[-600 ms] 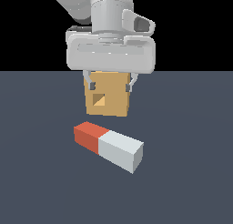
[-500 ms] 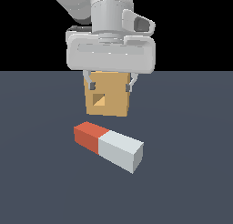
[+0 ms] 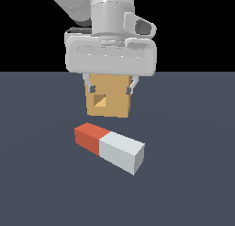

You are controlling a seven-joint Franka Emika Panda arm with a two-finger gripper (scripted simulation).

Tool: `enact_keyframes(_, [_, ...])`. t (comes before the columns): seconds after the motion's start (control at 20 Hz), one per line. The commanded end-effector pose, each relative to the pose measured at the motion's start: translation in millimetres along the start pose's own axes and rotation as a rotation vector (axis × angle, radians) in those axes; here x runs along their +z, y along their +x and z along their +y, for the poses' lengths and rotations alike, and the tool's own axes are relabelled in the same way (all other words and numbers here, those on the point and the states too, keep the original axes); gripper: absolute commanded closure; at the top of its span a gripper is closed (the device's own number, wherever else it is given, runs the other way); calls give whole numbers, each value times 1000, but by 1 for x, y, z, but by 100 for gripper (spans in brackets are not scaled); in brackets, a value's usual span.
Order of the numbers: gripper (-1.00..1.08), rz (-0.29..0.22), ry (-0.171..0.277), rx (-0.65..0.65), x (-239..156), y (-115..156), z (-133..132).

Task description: Insert the peg into the horizontal hole in a box.

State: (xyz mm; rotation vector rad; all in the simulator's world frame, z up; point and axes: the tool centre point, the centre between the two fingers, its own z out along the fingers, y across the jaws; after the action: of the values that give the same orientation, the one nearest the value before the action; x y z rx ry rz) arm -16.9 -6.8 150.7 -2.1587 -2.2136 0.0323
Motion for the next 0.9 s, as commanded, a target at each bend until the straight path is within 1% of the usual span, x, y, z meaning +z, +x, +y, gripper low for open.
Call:
enact_keyframes(0.0, [-92,-1,-1,-31,3,-3,0])
enact_keyframes(0.3, [-92,-6,-5,-143,12,-12,-1])
enact_keyframes(0.85, [-92,-19,-16,-411,34,-35,3])
